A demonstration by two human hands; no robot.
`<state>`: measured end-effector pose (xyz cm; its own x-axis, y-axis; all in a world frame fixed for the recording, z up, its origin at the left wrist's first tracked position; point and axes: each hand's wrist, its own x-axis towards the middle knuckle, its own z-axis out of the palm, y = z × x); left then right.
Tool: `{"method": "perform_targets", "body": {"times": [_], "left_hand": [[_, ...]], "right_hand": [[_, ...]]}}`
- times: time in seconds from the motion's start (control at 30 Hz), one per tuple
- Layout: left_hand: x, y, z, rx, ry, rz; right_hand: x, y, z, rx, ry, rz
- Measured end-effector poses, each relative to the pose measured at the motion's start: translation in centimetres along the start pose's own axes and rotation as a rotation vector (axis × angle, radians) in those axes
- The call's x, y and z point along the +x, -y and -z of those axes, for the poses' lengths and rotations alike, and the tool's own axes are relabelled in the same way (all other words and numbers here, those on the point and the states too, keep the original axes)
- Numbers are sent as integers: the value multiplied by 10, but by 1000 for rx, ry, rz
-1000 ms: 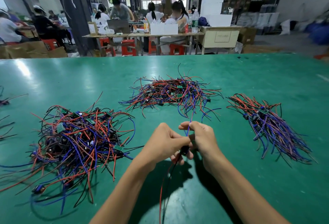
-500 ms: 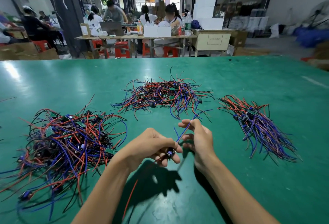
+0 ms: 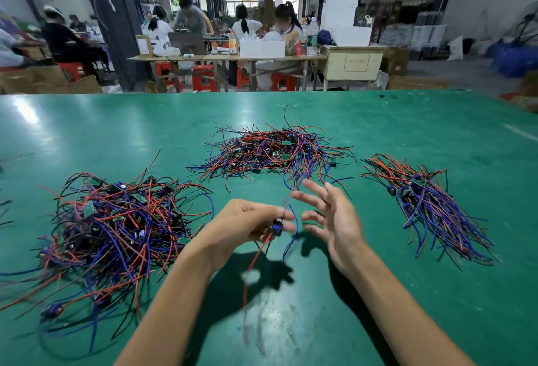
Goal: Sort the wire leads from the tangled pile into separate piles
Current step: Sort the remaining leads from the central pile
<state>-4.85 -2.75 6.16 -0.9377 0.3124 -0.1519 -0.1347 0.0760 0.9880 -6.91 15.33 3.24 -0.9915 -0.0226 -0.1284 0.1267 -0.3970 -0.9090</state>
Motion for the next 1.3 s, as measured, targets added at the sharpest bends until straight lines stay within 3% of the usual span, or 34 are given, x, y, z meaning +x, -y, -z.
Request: {"method": "perform_targets", "body": {"times": [0.1, 0.2, 0.33, 0.47, 0.57, 0.77, 0.93, 1.0, 1.1, 1.2, 1.3], "left_hand": [[4, -2, -4, -233, -173, -61], [9, 0, -9, -458, -355, -66], [10, 2, -17, -639, -382, -102], [11, 4, -26, -639, -339, -147], [11, 7, -33, -597, -314, -185], [13, 12, -37, -318, -328, -368], [17, 25, -8, 547, -442, -618], [15, 22, -8, 377, -446, -484], [12, 12, -16, -107, -194, -179], [9, 9, -20, -159, -26, -126], [7, 10, -20, -199, -2, -100]], "right_hand": [[-5, -9, -3, -376, 8, 167], [-9, -21, -9, -515, 189, 335], [-13, -20, -19, -345, 160, 374], [-12, -14, -18, -229, -34, 377], [-11, -9, -16, -156, -90, 322], [-11, 1, -12, -23, -38, 106], [-10, 18, 4, 225, 93, -34], [-10, 23, 11, 178, 184, -40], [-9, 18, 14, -179, 250, 46], [-8, 12, 14, -420, 275, 154], [-8, 12, 12, -459, 241, 252]]}}
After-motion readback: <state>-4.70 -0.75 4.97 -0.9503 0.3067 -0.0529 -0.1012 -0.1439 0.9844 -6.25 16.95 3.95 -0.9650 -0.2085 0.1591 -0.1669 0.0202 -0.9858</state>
